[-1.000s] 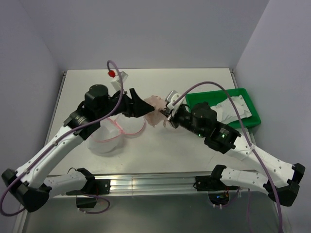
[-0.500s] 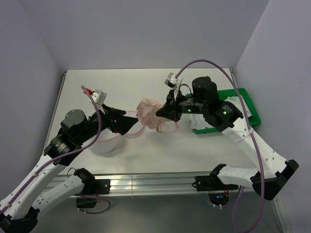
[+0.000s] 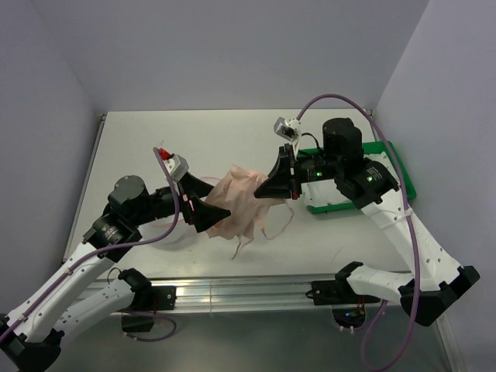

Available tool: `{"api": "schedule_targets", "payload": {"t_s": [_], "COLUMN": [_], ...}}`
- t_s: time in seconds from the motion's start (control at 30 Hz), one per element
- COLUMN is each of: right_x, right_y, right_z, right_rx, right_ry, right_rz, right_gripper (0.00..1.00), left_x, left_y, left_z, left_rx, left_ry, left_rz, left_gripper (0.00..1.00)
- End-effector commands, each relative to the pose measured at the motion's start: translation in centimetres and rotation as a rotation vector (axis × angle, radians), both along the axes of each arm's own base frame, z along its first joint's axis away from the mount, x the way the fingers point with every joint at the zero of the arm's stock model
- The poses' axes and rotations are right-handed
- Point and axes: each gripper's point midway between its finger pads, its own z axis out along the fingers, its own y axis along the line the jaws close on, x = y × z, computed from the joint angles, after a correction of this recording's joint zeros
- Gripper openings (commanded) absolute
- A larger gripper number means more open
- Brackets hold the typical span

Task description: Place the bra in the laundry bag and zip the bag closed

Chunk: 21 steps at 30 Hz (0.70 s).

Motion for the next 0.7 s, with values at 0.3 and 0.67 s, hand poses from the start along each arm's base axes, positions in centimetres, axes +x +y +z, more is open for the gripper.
{"api": "schedule_targets", "payload": {"t_s": [0.3, 0.67], "right_x": [-0.7, -0.4], "right_y": [-0.7, -1.1], "right_z": [2.7, 3.9], "right_rx": [0.102, 0.15], "right_ry": [0.025, 0.043], "right_rz": [0.099, 0.126], "right_gripper": [0.0, 0.0], "left_x": [-3.4, -3.5], "left_y": [-1.6, -2.0], "left_z": [1.1, 1.1], "left_rx": [-0.047, -0.038], "left_ry": [-0.031, -0.019], "left_rz": [-0.246, -0.274], "left_gripper": [0.77, 0.52]}}
